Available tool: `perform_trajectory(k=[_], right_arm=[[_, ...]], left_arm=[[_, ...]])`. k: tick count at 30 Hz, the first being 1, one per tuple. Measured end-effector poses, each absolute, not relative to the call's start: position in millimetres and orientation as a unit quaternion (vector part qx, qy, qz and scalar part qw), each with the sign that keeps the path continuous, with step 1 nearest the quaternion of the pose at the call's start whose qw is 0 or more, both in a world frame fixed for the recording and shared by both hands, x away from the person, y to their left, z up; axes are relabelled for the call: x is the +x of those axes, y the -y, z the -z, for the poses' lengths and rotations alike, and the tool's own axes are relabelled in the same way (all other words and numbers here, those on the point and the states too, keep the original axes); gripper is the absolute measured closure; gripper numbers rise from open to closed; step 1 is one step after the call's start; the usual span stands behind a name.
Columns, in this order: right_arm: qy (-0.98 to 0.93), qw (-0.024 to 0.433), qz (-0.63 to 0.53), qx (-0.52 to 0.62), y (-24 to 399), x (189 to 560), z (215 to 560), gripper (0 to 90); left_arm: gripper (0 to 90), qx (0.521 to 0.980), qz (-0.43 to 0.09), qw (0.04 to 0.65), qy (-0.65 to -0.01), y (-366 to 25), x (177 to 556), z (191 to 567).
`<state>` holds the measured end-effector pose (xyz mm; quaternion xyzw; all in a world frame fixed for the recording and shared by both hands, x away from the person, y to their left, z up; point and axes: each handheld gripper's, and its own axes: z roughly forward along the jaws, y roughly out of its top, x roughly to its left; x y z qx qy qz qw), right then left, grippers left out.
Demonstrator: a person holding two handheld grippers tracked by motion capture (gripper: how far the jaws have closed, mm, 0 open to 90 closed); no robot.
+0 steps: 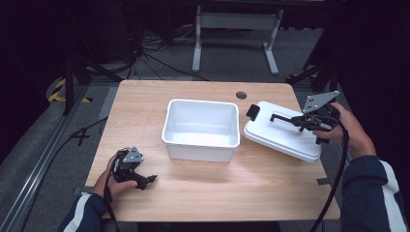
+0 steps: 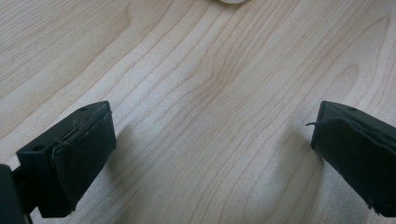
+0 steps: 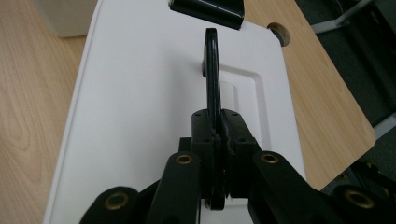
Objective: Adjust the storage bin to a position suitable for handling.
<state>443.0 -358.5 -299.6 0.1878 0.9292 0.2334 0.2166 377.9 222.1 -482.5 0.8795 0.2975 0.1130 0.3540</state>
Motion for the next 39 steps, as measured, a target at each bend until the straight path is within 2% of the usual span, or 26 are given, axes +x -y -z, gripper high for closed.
perform_trajectory(k=[22, 39], right_arm=[[-0.933, 0.185, -0.229, 0.207, 344, 461, 358, 85.3], [-0.931, 0.177, -0.228, 0.225, 343, 467, 376, 85.1]], left_arm=[[0.4, 0.879, -0.113, 0.354, -0.298, -222, 378, 482], [0.4, 0.879, -0.113, 0.354, -0.298, -222, 378, 482]])
